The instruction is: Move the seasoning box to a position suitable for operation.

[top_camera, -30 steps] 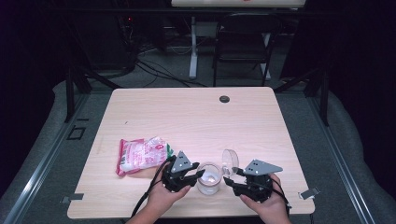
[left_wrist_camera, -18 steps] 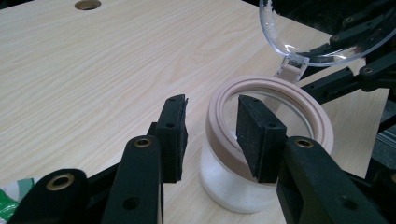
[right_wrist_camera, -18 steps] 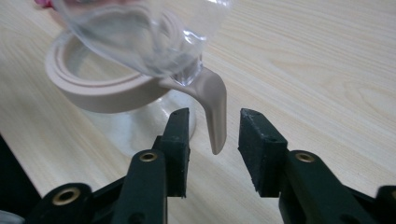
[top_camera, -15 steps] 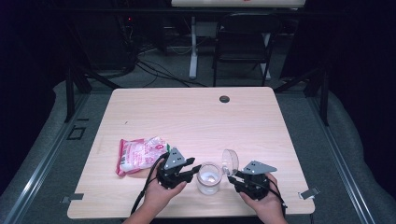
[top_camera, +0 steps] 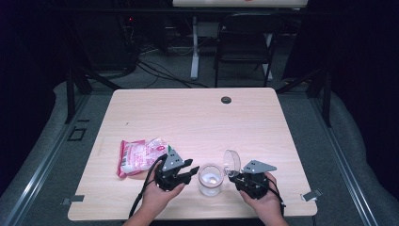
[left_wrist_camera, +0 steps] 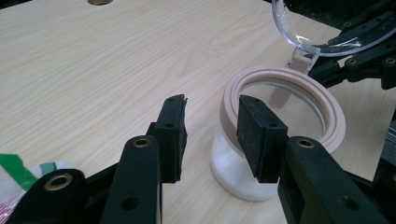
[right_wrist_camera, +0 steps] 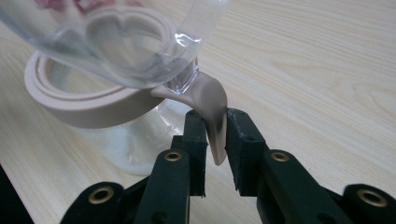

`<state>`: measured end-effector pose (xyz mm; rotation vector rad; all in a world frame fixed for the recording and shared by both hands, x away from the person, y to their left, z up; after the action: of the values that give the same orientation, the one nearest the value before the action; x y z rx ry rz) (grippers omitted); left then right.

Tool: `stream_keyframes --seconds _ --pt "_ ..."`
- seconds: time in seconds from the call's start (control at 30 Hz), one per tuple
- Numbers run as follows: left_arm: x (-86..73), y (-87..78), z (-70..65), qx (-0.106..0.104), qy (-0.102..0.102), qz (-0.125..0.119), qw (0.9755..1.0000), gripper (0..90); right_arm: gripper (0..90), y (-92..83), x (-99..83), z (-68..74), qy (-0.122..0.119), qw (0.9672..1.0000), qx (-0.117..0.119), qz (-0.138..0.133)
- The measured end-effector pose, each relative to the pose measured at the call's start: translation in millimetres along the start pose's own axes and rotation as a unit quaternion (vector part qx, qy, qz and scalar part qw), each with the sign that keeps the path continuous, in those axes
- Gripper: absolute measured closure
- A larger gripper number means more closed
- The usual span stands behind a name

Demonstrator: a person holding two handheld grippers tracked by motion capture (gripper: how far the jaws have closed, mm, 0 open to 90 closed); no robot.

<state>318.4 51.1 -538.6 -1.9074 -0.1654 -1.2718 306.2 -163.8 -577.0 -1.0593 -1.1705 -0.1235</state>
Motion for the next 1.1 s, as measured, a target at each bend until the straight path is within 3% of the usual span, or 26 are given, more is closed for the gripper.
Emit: stream_keyframes --seconds 0.53,1.1 --pt "-9.4 -18.6 17.4 0.033 -0.02 -0.007 0.9992 61.1 84.7 7.1 9.5 -21.1 0.026 0.9996 0.012 -0.009" --pt "-18.1 -37.7 35.3 0.069 -0.041 -0.017 0.9967 60.0 83.7 23.6 17.4 -36.7 0.032 0.9994 -0.002 -0.014"
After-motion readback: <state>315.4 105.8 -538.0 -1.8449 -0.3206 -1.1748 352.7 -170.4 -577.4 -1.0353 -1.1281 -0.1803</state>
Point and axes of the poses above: each handheld gripper's, and its own axes: y roughly forward along the jaws, x roughly out of its top, z roughly to its left, the point moved 6 cm from there along y, roughly forward along the jaws, and after that the axes turned 7 degrees about -y, right-handed, at the moved point
